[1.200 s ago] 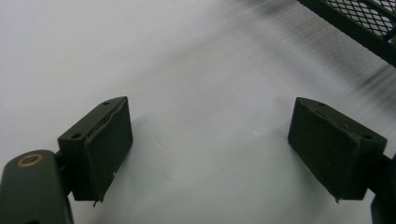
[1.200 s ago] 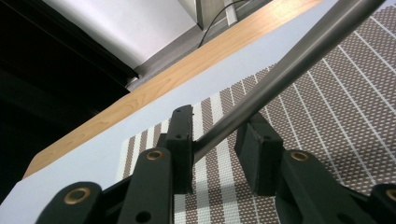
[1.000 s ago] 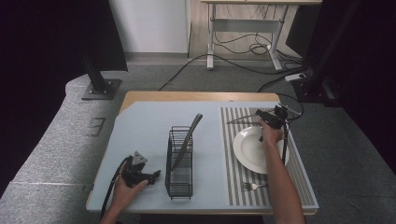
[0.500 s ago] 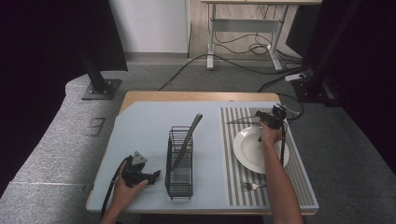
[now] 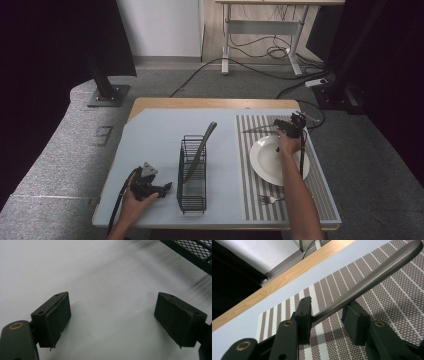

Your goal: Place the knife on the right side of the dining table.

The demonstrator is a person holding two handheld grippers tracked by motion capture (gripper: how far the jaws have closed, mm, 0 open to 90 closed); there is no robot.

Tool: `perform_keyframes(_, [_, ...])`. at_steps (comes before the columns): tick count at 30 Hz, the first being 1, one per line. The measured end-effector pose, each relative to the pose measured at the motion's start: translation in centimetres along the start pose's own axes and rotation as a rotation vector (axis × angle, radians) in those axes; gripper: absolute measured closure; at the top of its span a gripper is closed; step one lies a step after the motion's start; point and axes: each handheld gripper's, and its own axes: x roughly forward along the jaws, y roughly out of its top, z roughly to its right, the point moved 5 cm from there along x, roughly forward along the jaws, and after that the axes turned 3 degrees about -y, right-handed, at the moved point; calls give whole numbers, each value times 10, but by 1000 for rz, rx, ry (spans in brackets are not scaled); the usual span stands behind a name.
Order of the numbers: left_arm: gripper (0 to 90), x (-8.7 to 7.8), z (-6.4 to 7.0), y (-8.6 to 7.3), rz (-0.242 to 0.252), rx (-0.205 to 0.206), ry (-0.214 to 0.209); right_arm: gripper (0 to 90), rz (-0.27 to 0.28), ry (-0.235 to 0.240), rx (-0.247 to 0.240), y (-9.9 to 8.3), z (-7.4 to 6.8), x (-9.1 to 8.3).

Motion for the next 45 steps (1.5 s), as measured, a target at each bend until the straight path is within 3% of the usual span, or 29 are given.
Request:
perform_keyframes(3, [132, 0, 0, 0, 0, 0, 0, 599, -15, -12, 21, -1, 1, 0])
perform_keyframes(14, [132, 0, 0, 0, 1, 0, 1, 630, -40, -61, 26, -4, 2, -2])
perform_keyframes(19, [132, 0, 0, 0, 0, 0, 1, 615, -18, -77, -13, 1, 4, -7])
perform_keyframes(20, [132, 0, 0, 0, 0, 0, 1, 601, 16, -89, -75, 8, 5, -12])
perform_keyframes(21, [132, 0, 0, 0, 0, 0, 0, 601, 16, -89, -75, 8, 5, -12])
perform_keyframes(23, [132, 0, 0, 0, 0, 0, 1, 582, 28, -100, -138, 13, 5, -17])
perform_keyframes(28, [132, 0, 0, 0, 0, 1, 0, 552, -25, -98, -280, 26, 1, -19])
perform_keyframes(29, [132, 0, 0, 0, 0, 0, 0, 542, -48, -98, -335, 28, -2, -17])
perform_keyframes(30, [132, 0, 0, 0, 0, 0, 0, 532, -64, -98, -357, 28, -4, -16])
perform_keyframes(32, [132, 0, 0, 0, 0, 1, 1, 503, -111, -85, -427, 29, -8, -10])
perform_keyframes(35, [132, 0, 0, 0, 0, 1, 1, 488, -174, -116, -559, 29, -15, 6])
perform_keyframes(41, [132, 0, 0, 0, 0, 0, 2, 480, -243, -152, -634, 31, -13, 22])
perform_keyframes(45, [132, 0, 0, 0, 0, 0, 2, 481, -280, -211, -690, 31, -6, 34])
